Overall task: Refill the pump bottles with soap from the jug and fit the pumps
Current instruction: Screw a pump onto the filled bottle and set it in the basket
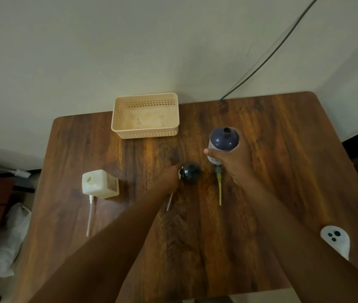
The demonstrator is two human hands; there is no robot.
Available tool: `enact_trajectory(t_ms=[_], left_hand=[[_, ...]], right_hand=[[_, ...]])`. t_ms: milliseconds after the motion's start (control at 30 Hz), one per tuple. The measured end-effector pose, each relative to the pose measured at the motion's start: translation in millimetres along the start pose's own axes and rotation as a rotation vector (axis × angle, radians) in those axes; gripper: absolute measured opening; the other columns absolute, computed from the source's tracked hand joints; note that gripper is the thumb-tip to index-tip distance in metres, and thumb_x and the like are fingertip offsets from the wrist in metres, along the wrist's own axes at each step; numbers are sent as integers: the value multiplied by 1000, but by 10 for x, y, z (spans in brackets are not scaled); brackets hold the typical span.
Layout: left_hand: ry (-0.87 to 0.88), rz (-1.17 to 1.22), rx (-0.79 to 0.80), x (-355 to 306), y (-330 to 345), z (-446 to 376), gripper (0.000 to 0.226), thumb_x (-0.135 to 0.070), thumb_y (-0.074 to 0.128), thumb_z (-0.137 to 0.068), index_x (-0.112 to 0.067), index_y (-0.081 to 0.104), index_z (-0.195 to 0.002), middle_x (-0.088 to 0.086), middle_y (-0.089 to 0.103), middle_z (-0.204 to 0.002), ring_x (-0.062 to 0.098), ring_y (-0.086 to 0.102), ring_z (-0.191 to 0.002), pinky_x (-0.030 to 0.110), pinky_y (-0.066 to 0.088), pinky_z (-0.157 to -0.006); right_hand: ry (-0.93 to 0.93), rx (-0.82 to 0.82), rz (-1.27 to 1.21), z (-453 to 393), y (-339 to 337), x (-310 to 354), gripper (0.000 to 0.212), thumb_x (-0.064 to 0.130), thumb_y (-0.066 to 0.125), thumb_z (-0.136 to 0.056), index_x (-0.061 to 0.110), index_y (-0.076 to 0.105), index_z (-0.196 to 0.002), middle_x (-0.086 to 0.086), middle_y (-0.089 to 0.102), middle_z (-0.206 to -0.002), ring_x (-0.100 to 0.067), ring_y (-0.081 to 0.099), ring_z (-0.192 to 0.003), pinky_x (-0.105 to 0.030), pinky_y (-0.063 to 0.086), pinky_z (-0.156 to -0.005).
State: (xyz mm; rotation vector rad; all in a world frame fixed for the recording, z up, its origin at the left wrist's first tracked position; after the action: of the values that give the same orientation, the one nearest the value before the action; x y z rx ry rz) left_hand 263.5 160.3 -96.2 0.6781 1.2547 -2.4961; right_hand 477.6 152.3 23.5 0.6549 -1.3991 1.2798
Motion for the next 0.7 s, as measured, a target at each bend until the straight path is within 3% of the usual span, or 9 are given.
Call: enact_trajectory(t_ms=[100,300,433,533,600,700], left_hand=[[-29,7,-16,0,-3,24,33,-12,65,-98,-11,61,-131,9,62,-133,25,60,-123,29,44,-98],[-64,17,-87,170,-105,76,41,-12,65,-98,-10,55,-138,10,53,-143,26,53,-133,32,43,-106],[-10,79,-136,195,-398,217,30,-10,64,-100,-10,60,-130,-3,56,-121,15,56,-120,21,40,-95],[34,150,-196,194,-759,312,29,-12,68,-98,-7,63,-126,-1,62,-111,13,64,-103,10,45,-86],[76,155,-243,114,-1076,407,34,-5,65,-98,-1,61,-131,-1,59,-105,4,57,-87,8,48,-80],[81,119,-302,0,-1565,519,42,-6,64,-96,-10,52,-136,4,63,-111,13,58,-94,23,46,-78]], right_hand=[[10,15,0,-39,38,-24,91,23,98,-61,25,50,-138,10,55,-136,-9,51,-124,-15,41,-89],[0,40,-2,-42,172,87,88,21,97,-62,31,49,-134,19,53,-126,3,53,-107,-10,40,-83],[-27,58,26,-46,328,275,86,26,98,-61,34,50,-132,17,55,-129,-4,52,-116,-13,42,-86],[-45,62,59,-27,449,481,84,32,97,-62,32,51,-132,14,57,-134,-8,55,-121,-23,49,-97],[-49,83,55,-34,529,654,75,26,96,-66,34,49,-124,19,54,-127,-6,53,-118,-14,46,-89],[-23,138,14,-75,639,901,66,16,91,-74,29,49,-123,17,56,-114,-3,57,-104,-3,42,-66]])
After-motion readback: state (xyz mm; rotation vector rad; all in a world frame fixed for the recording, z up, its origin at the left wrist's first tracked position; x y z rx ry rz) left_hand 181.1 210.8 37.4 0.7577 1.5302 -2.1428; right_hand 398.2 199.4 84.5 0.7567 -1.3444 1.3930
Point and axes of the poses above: each hand's wrist, its own z-axis away from the middle knuckle, its own y-axis out of the palm, x = y × z, the point moved 8 cm from there along -z, towards the middle knuckle
